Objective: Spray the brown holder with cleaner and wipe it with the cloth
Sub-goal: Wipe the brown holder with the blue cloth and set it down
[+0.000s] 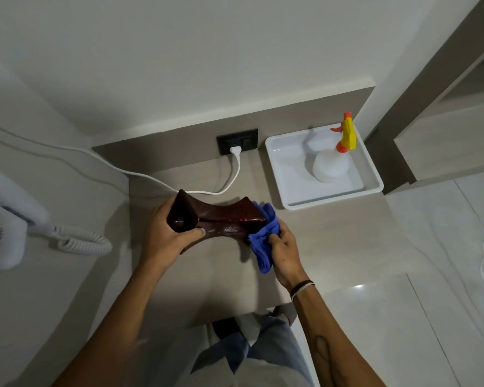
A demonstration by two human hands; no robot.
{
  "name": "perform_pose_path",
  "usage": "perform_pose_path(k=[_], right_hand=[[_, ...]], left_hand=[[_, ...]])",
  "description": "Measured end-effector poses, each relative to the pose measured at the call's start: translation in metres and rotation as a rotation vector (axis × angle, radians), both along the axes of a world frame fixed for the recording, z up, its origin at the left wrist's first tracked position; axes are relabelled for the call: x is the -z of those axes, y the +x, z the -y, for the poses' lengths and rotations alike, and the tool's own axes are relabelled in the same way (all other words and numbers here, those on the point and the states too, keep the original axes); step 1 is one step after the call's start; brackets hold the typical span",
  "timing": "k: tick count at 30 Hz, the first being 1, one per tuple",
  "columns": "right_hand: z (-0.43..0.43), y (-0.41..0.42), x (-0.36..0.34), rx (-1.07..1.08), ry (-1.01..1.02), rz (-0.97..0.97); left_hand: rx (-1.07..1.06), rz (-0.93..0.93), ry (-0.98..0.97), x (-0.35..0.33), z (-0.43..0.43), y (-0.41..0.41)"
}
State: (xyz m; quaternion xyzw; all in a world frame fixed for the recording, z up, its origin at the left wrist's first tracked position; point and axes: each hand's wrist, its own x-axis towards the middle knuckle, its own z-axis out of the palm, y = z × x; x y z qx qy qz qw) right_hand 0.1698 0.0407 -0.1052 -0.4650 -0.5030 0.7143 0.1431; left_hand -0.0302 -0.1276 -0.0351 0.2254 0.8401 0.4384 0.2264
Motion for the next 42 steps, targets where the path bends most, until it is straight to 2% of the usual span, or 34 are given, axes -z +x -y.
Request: perform_pose_path(k=[5, 9, 12, 16, 18, 20, 24, 26, 28, 30, 33, 36, 40, 42], right_hand=[[-0.009, -0.014, -0.004, 0.05, -0.038, -0.026], [-0.013, -0.019, -0.01, 0.023, 0.044, -0.018], [-0.012, -0.023, -0.015, -0.043, 0.162, 0.033], [0.01, -0.026, -0.02, -0.24, 0.479, 0.111], [0.034, -0.027, -0.015, -0.429, 0.624, 0.188], [0.056, -0.028, -0.012, -0.518, 0.733, 0.222], [0.085, -0.04, -0.038, -0.493, 0.712, -0.057], [0.093, -0.04, -0.042, -0.561, 0.753, -0.157], [0.082, -0.034, -0.029, -0.62, 0.844, -0.132], [0.058, -0.023, -0.009, -0.607, 0.912, 0.023], [0.033, -0.016, 0.0, -0.499, 0.842, 0.197], [0.056, -0.033, -0.022, -0.488, 0.773, 0.047], [0.095, -0.049, -0.044, -0.546, 0.823, -0.244], [0.085, -0.039, -0.036, -0.607, 0.859, -0.225]], left_hand=[[0.171, -0.046, -0.212, -0.019, -0.007, 0.004], [0.356, 0.038, -0.34, -0.029, -0.001, 0.001], [0.425, -0.065, -0.517, -0.03, 0.005, 0.005], [0.334, -0.262, -0.355, -0.025, 0.007, 0.007], [0.295, -0.269, -0.315, -0.025, 0.006, 0.011], [0.253, -0.256, -0.272, -0.024, 0.003, 0.013], [0.199, -0.202, -0.21, -0.019, 0.003, 0.015], [0.19, -0.188, -0.203, -0.016, 0.008, 0.014], [0.173, -0.206, -0.221, -0.016, 0.013, 0.014], [0.148, -0.226, -0.257, -0.014, 0.014, 0.013], [0.152, -0.244, -0.284, -0.014, 0.012, 0.015], [0.156, -0.261, -0.267, -0.015, 0.007, 0.017], [0.114, -0.238, -0.227, -0.016, 0.01, 0.021], [0.102, -0.226, -0.249, -0.014, 0.017, 0.018]])
